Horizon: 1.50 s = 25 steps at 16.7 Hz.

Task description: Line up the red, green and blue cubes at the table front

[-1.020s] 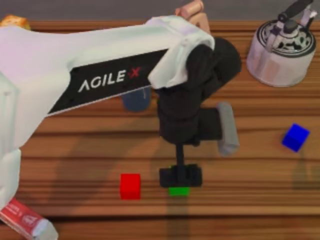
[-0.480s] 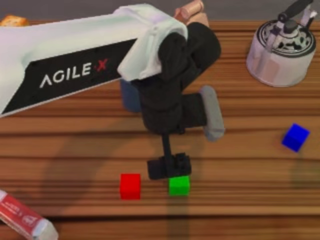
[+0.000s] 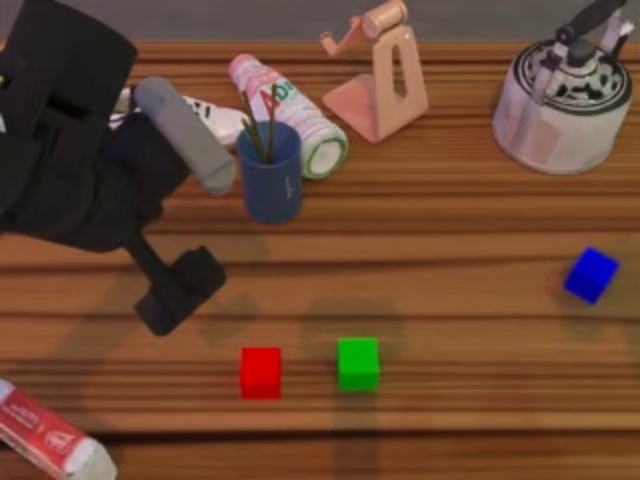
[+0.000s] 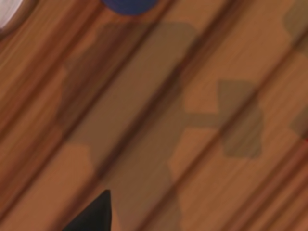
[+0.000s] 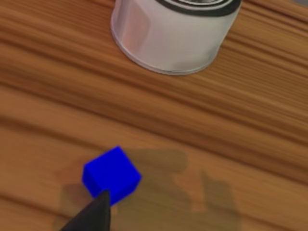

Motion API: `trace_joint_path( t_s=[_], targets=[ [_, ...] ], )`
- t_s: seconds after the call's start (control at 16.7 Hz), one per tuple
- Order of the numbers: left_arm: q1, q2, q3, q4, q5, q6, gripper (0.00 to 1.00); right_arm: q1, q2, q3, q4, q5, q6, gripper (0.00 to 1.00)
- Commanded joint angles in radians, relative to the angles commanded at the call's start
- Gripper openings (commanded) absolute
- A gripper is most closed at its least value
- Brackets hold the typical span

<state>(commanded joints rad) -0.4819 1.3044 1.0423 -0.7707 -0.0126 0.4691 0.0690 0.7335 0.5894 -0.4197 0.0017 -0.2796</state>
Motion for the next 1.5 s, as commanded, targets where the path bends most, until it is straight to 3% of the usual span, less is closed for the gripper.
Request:
trace_joint_path(
  t_s=[0.42,0.72,1.02,1.5],
  targets=[
    [0.295,-0.742,-0.614,0.394,-0.005,-0.249,1.00,0.051,0.735,0.481,-0.378,0.003,-0.243,1.00],
    [0.434,-1.111,-0.911,0.629,0.003,-0.388,1.00,0.080,1.080,0.758,-0.571,0.002,-0.375,1.00],
    [0.499,-1.295,-1.036,0.764,0.012,-0.465,1.00,0.094,1.252,0.909,-0.659,0.000,-0.441,1.00],
    [0.502,-1.304,-1.042,0.771,0.013,-0.469,1.00,0.093,1.277,0.889,-0.622,0.000,-0.445,1.00]
  ],
)
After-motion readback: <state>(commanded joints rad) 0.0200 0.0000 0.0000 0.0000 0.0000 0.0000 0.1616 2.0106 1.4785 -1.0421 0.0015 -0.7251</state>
